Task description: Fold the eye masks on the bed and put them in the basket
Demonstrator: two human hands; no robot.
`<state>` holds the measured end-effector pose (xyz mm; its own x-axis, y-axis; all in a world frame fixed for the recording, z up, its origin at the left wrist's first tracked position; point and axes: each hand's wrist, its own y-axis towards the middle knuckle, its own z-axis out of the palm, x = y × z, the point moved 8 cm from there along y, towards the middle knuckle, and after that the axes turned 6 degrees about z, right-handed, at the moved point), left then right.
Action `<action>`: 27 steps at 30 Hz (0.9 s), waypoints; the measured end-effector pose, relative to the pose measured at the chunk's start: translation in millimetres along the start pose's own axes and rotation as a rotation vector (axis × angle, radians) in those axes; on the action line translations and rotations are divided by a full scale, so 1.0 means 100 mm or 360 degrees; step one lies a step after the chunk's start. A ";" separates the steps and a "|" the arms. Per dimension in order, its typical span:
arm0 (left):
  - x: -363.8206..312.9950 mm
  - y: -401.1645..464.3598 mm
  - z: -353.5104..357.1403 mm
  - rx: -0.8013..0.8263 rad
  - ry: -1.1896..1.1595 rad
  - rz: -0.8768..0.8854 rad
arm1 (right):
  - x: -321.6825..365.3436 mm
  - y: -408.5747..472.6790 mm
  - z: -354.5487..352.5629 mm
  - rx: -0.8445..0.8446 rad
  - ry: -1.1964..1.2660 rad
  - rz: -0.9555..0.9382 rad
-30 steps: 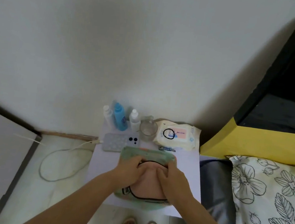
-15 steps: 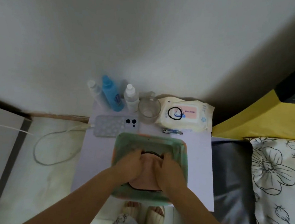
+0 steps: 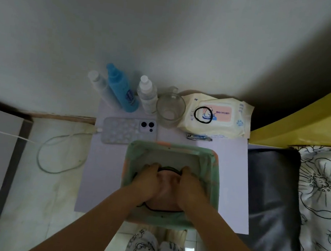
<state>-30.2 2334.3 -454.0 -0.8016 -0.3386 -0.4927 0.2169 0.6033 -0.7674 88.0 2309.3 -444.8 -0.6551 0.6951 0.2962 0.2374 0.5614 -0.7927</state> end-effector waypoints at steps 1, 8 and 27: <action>0.00 0.01 0.01 0.0013 0.0003 0.0008 | -0.01 0.01 0.00 0.0002 0.0006 0.0006; -0.02 0.00 -0.01 0.0025 -0.0004 0.0009 | 0.01 0.00 0.01 0.0074 -0.0104 -0.0004; -0.47 -0.67 -0.32 -0.0142 0.0178 0.0244 | 0.29 -0.69 -0.37 -0.0097 -0.0307 -0.0281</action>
<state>-25.4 2332.9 -366.1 -0.8210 -0.1587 -0.5484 0.2948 0.7048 -0.6452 79.1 2307.4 -361.9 -0.8132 0.4891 0.3153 0.1465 0.6964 -0.7026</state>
